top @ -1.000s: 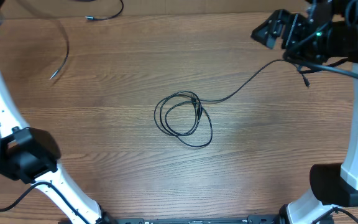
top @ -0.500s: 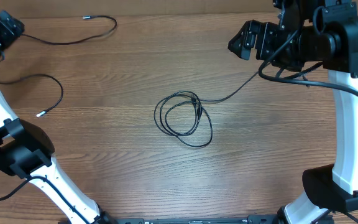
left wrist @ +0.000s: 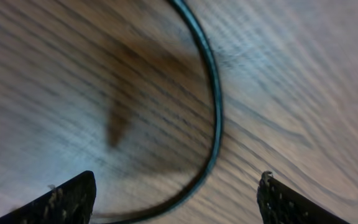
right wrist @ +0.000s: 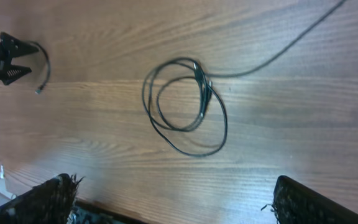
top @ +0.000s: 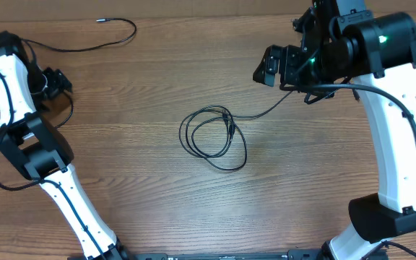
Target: Untangle cables
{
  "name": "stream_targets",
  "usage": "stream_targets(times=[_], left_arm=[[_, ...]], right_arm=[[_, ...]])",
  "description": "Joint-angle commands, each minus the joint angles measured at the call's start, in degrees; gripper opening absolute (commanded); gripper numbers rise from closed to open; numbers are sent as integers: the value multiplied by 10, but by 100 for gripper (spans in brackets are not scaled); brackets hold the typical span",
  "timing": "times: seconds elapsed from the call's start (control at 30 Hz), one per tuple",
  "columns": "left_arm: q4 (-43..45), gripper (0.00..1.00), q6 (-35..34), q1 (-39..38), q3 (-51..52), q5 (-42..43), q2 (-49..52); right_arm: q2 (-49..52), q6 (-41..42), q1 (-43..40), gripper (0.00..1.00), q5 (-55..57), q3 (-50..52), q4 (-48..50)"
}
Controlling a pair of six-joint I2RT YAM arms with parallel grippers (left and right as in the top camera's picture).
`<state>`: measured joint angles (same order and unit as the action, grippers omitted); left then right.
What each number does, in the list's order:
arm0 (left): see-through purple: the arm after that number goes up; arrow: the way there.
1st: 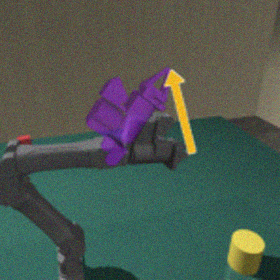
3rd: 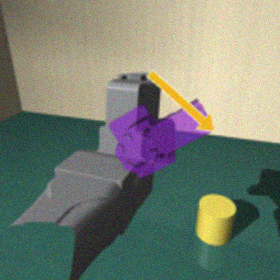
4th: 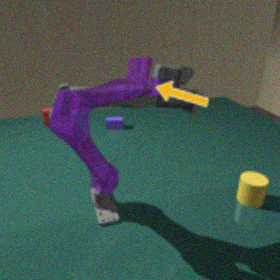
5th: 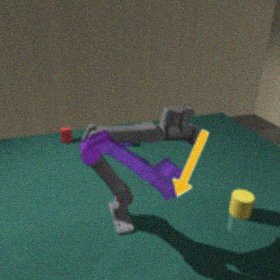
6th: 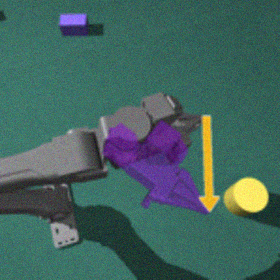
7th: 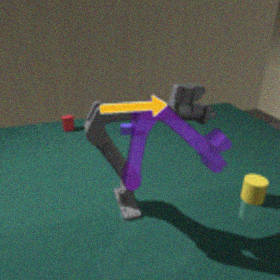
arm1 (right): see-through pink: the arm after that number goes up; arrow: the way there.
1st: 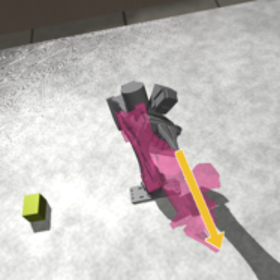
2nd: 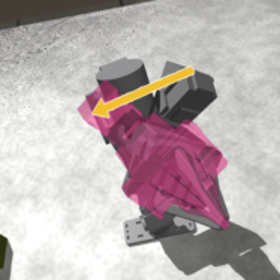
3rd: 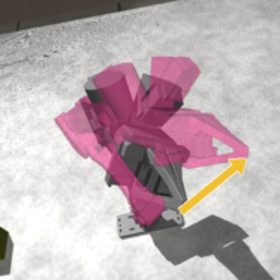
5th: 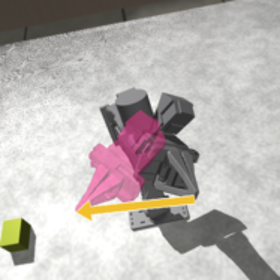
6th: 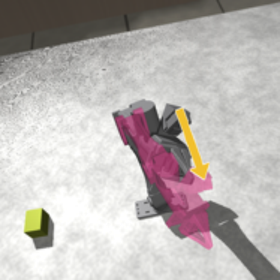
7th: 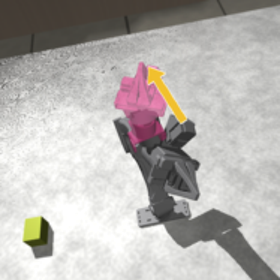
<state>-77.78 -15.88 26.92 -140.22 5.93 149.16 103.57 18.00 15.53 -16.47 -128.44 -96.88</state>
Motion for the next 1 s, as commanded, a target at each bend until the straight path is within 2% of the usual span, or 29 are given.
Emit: stream_targets(times=[0.0,0.13,0.3,0.47,0.57,0.6,0.63,0.67,0.8,0.9,0.97], left_arm=[[2,80,7,-11,-5,-14,19],[6,78,10,-26,-5,-15,35],[5,52,11,-42,-5,-23,45],[-8,44,3,-57,-5,-76,66],[-15,33,-1,-61,-5,-77,86],[-15,19,-7,-62,-5,-75,99],[-14,9,-8,-63,-5,-74,101],[-10,4,-9,-63,-5,-73,104],[20,4,-10,-61,-33,9,102],[46,4,-36,-52,-92,141,102],[81,4,-82,-46,-139,244,102]], right_arm=[[-6,-1,2,100,4,18,10],[-6,-1,2,100,4,21,14],[-6,-1,2,100,4,21,16],[-6,-1,2,100,3,21,15],[-6,-1,2,100,4,21,10],[-6,-1,2,100,4,21,5],[-6,-1,2,100,4,21,3],[-6,-1,2,100,4,21,1],[-6,-1,2,100,3,21,-2],[-6,-1,2,100,3,21,-2],[-6,-1,2,100,3,21,-2]])
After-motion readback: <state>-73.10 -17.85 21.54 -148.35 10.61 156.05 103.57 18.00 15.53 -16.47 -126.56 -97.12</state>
